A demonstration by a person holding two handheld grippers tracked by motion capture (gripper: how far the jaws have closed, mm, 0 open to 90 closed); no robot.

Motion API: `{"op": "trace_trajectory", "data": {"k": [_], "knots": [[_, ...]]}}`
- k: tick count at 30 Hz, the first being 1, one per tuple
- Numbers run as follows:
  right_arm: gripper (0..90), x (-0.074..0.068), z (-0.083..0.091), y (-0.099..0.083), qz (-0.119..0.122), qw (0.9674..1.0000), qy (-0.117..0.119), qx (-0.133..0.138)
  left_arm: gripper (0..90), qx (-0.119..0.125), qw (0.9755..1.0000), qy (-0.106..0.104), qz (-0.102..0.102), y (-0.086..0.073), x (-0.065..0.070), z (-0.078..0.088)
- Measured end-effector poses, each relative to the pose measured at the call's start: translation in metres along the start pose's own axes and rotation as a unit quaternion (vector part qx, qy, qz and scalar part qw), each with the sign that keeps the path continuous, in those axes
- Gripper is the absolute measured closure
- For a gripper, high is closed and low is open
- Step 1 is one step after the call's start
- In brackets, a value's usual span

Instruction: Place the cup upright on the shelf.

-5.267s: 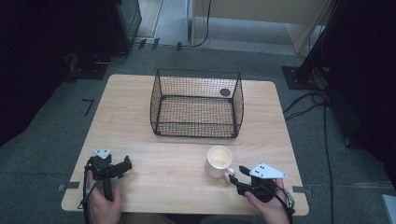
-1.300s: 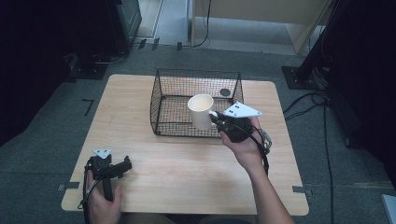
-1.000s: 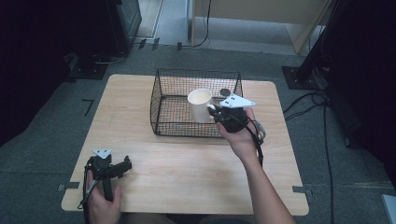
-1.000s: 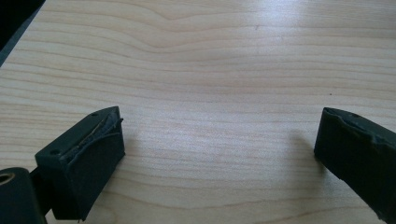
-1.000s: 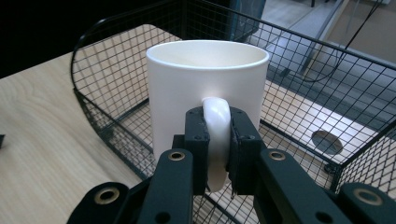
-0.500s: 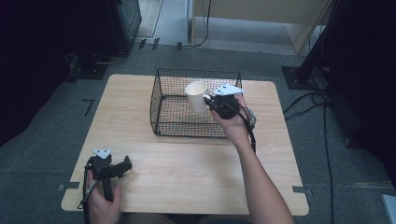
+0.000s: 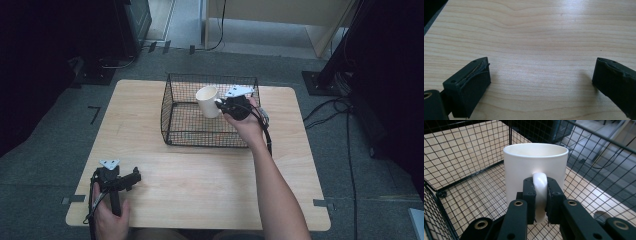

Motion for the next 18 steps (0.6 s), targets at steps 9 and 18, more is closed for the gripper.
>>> {"op": "trace_trajectory", "data": {"k": [9, 18], "knots": [[80.6, 0.003, -0.017, -0.006, 0.002, 0.9997, 0.021, -0.011, 1.7, 0.0, 1.0, 0.0, 0.0, 0.0, 0.0, 0.0], [80.5, 0.004, -0.026, -0.019, 0.009, 0.999, 0.031, -0.032, 1.7, -0.001, 1.0, 0.0, -0.001, 0.0, 0.0, 0.0]]}}
Point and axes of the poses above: each handheld gripper's, and its own axes: z roughly backward along the jaws, y roughly out of its top, x roughly to its right, the point moved 10 cm from there along -z, roughly forward along the jaws, and after that the axes turned 8 degrees about z, right-handed, at the moved point
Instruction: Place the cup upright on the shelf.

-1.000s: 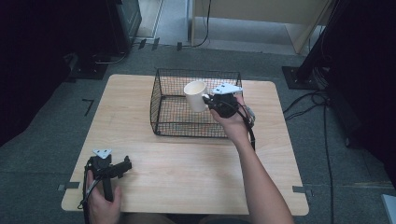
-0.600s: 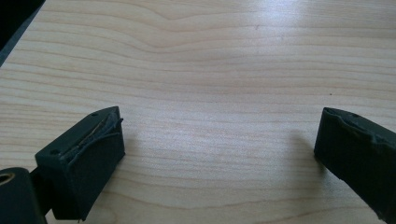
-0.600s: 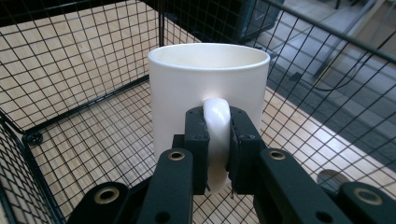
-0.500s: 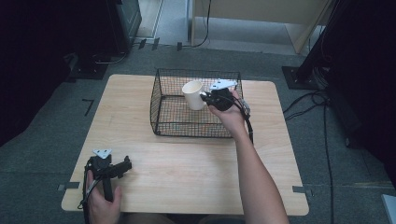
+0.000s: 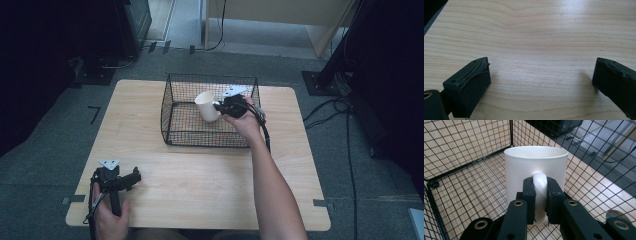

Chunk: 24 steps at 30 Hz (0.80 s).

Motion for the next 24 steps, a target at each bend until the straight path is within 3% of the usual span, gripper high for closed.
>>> {"op": "trace_trajectory", "data": {"k": [8, 9, 13, 15, 16, 24], "knots": [[78.6, 0.0014, -0.0001, -0.0045, -0.018, 0.9998, 0.003, -0.006, 1.8, 0.0, 1.0, 0.0, 0.0, 0.0, 0.0, 0.0], [66.8, 0.001, -0.001, -0.0051, -0.024, 0.9997, 0.001, -0.007, 1.7, 0.0, 1.0, 0.0, 0.0, -0.0001, 0.0, 0.0], [65.7, 0.0012, -0.0011, -0.0088, -0.022, 0.9996, -0.003, -0.019, 1.7, 0.0, 1.0, 0.0, 0.0, 0.0, 0.0001, 0.0], [61.1, 0.0019, -0.0008, -0.0091, -0.021, 0.9995, -0.007, -0.021, 1.8, 0.0, 1.0, 0.0, 0.0, 0.0, 0.0001, 0.0], [54.3, 0.0031, 0.0, -0.0084, -0.03, 0.9993, -0.015, -0.019, 1.8, 0.0, 1.0, 0.0, 0.0, 0.0, 0.0, 0.0], [45.4, 0.003, 0.0014, -0.0036, -0.036, 0.9991, -0.022, -0.006, 1.8, 0.0, 1.0, 0.0, 0.0, 0.0, 0.0002, 0.0]]}}
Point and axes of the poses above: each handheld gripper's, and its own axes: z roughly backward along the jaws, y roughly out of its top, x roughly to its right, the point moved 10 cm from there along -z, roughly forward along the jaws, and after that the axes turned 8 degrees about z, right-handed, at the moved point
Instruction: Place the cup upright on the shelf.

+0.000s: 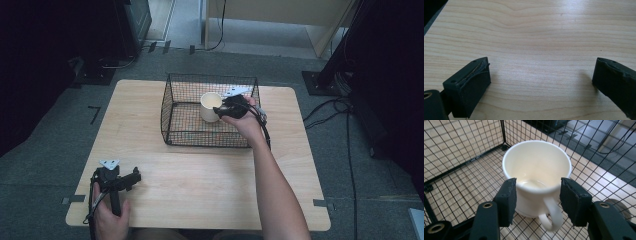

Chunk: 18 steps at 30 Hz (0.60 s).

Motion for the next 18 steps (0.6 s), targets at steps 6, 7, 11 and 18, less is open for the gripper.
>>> {"op": "trace_trajectory", "data": {"k": [6, 7, 11, 18], "knots": [[41.5, 0.0, 0.004, 0.011, -0.007, 0.9997, -0.011, 0.022, 1.8, 0.001, 1.0, 0.0, 0.0, 0.0, 0.0, 0.0], [41.6, 0.0, 0.005, 0.014, -0.008, 0.9994, -0.013, 0.03, 1.7, 0.001, 1.0, 0.0, -0.001, 0.0, 0.0, 0.0], [39.0, 0.0, 0.016, 0.032, -0.009, 0.9979, -0.013, 0.063, 1.8, 0.0, 1.0, 0.0, -0.002, 0.0, 0.0, 0.0], [26.9, -0.002, 0.031, 0.043, -0.025, 0.9972, -0.011, 0.07, 1.8, 0.001, 1.0, -0.001, 0.0, 0.0, 0.0, 0.0]]}}
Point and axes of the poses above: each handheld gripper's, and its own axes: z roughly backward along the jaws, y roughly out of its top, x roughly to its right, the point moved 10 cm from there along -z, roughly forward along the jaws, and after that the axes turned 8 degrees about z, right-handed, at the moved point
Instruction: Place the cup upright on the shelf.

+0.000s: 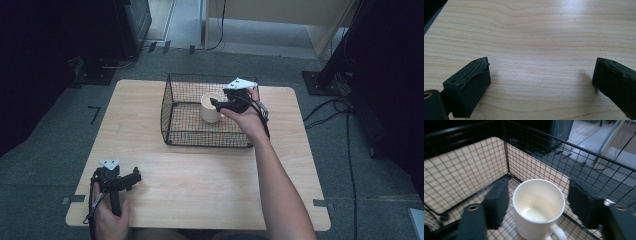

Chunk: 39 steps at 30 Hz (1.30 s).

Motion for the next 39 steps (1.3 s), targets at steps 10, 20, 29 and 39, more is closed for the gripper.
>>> {"op": "trace_trajectory", "data": {"k": [10, 20, 29, 39], "knots": [[2.0, -0.022, 0.031, 0.0, -0.007, 0.9997, -0.006, -0.021, 1.8, 0.0, 1.0, 0.0, -0.001, 0.0, 0.0, 0.0], [0.0, -0.039, 0.064, -0.006, 0.002, 0.9999, 0.0, -0.015, 1.7, 0.0, 1.0, 0.0, -0.001, 0.0, 0.0, 0.0], [0.0, -0.048, 0.089, -0.022, 0.011, 0.9997, -0.004, -0.02, 1.7, 0.001, 1.0, 0.0, 0.001, 0.0, 0.0, 0.0], [0.0, -0.049, 0.11, -0.045, 0.009, 0.9996, -0.013, -0.022, 1.8, 0.001, 1.0, 0.0, 0.0, 0.0, 0.0, 0.0]]}}
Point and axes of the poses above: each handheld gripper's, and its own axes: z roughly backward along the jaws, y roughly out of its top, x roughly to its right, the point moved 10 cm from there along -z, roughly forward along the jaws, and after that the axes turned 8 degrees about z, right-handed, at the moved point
